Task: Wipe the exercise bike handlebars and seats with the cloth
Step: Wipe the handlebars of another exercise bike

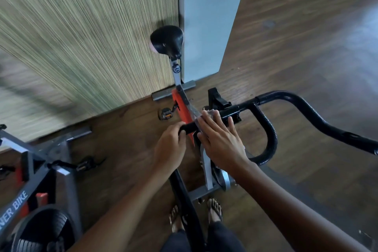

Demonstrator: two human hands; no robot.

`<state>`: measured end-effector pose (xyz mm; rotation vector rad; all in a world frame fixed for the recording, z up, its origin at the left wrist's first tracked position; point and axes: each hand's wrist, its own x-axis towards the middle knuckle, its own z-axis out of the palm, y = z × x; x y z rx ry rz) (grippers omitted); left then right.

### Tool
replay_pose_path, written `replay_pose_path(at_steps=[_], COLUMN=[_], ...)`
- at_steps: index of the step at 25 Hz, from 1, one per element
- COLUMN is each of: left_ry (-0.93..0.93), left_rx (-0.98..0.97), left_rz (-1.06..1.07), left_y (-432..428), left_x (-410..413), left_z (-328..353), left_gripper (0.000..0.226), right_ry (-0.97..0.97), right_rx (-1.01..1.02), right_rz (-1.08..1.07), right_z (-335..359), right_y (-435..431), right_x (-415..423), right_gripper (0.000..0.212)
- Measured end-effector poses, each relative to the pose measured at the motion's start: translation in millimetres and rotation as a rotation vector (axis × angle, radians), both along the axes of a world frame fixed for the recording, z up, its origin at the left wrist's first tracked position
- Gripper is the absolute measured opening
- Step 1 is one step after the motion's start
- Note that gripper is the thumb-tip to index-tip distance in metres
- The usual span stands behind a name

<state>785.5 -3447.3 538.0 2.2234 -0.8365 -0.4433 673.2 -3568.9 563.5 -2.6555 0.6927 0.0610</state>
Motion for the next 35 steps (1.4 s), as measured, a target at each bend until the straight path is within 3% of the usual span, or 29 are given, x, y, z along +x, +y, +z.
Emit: replay_pose_path(at_steps=[5,20,27,31,35], left_ry=[-0.165,-0.439,-0.476,-0.460,-0.491], left_rx=[0.056,0.094,0.151,0.157,0.169], left_rz=[0.010,-0.147,-0.162,-0.160,-0.171], left_y=[0.2,6.1,8.4,9.2,9.6], left_x=[-6.3,-18.4,-21.4,-21.3,-21.8], left_z=[-7.1,-12.1,-13.4,-15.1,-15.3], left_gripper=[0.034,0.051,0.056,0.056,0.056], right_ry=[-0.098,-0.184,-0.220,-0.279,-0.233], right_rx=[0.072,-0.105,-0.182,-0.276,-0.213], right_rz=[-0.011,-0.024,-0.123,-0.061,-0.149], right_z=[-8.9,-30.9,-28.5,-32.1,-28.4], right_y=[3.3,9.7,22.1,31.7,28.9], right_x=[0.9,-7.0,-15.9,-41.0,-20.4], right_gripper=[0.046,0.051,0.049,0.048,0.050])
